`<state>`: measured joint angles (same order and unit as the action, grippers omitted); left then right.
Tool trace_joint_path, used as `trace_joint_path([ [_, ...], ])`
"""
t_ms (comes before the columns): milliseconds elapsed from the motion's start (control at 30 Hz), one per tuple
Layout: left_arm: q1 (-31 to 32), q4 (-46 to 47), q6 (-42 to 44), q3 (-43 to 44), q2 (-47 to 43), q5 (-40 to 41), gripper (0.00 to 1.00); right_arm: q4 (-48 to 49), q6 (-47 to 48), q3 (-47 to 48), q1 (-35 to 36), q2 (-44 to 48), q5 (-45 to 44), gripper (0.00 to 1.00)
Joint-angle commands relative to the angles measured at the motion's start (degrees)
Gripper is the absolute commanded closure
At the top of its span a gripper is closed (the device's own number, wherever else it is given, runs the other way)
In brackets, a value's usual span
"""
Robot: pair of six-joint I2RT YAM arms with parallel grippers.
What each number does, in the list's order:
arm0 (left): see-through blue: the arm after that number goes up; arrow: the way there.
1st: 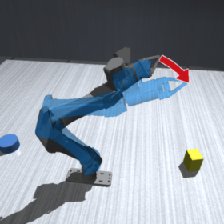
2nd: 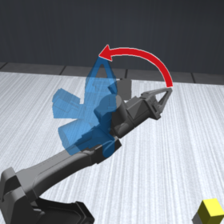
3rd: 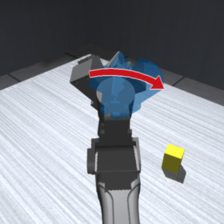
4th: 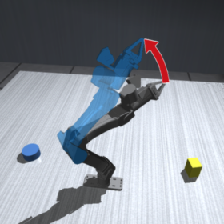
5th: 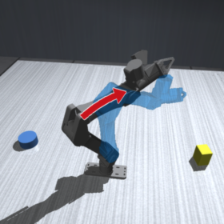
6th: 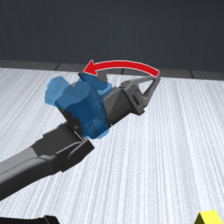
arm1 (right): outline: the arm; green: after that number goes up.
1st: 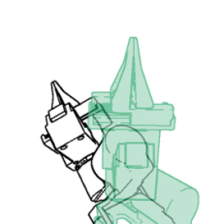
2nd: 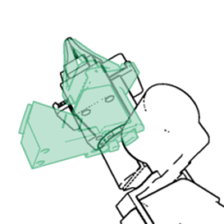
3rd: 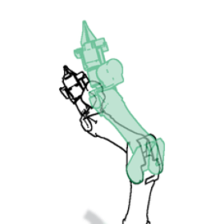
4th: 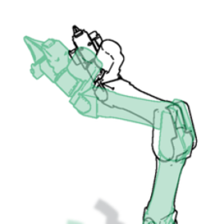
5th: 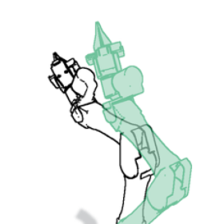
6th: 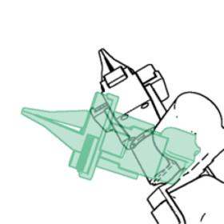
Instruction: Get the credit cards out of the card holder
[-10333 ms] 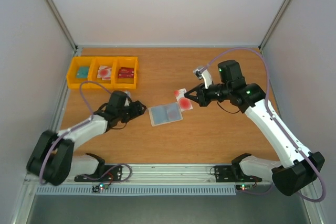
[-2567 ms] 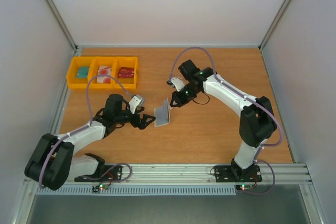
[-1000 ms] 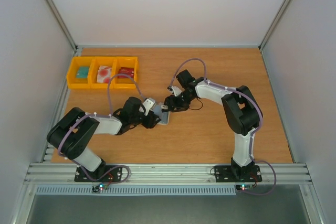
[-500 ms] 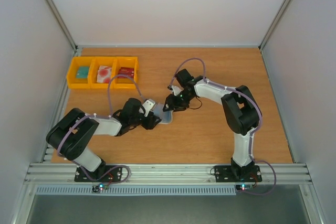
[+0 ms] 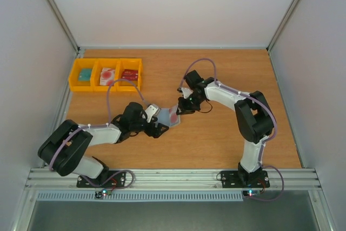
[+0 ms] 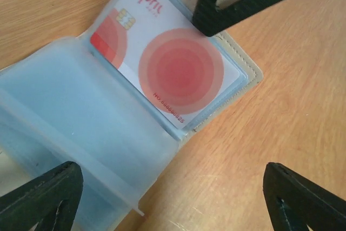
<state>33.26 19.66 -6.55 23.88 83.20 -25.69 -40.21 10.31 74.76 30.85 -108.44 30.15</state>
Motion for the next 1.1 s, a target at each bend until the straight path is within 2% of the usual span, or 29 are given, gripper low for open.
trace_joint_path([
  [0,0.1,-2.2,-5.2,-1.5,-3.3,-2.0,0.08,0.0,2.1,-3.5,-1.7,3.3,0.0,0.87],
  [100,0.1,-6.7,-6.3,-1.0,-4.7,7.5,0.11,2.1,1.5,-5.3,-3.3,2.5,2.2,0.92],
  [167,0.1,-9.5,-8.5,-0.4,-5.0,15.2,0.18,3.9,1.1,-5.8,-3.7,1.5,4.9,0.97],
  [233,0.1,-9.0,-8.5,-0.6,-5.4,18.5,0.21,6.5,0.4,-6.2,-3.7,1.0,8.5,0.99],
  [333,0.1,-7.1,-7.0,-0.5,-5.2,18.5,0.17,9.2,-0.7,-6.7,-3.7,1.1,12.0,0.99],
  [400,-0.6,-7.2,-10.3,-0.9,-4.0,19.9,0.11,9.1,-0.4,-6.7,-3.7,1.1,12.0,0.98],
  [467,-1.2,-5.1,-14.9,-2.3,-2.5,17.7,0.10,8.9,0.0,-6.9,-3.7,1.0,12.2,0.96],
  [633,-1.3,-3.7,-14.7,-2.5,1.0,19.5,0.18,9.9,0.2,-7.7,-3.6,0.0,13.3,0.88],
  [733,-1.1,-0.3,-13.4,-2.7,3.1,16.1,0.19,12.5,-1.1,-8.0,-3.6,-1.4,14.3,0.78],
  [800,-0.9,-0.2,-13.1,-2.3,4.4,16.2,0.20,13.9,-2.4,-7.5,-3.6,-2.6,14.8,0.68],
  [867,-0.9,-0.9,-13.4,-1.9,5.1,16.9,0.23,15.0,-3.3,-6.9,-3.4,-3.8,15.7,0.63],
  [1067,-0.8,0.3,-12.8,-2.0,5.5,15.3,0.31,16.1,-4.3,-4.3,-2.4,-7.1,17.8,0.63],
])
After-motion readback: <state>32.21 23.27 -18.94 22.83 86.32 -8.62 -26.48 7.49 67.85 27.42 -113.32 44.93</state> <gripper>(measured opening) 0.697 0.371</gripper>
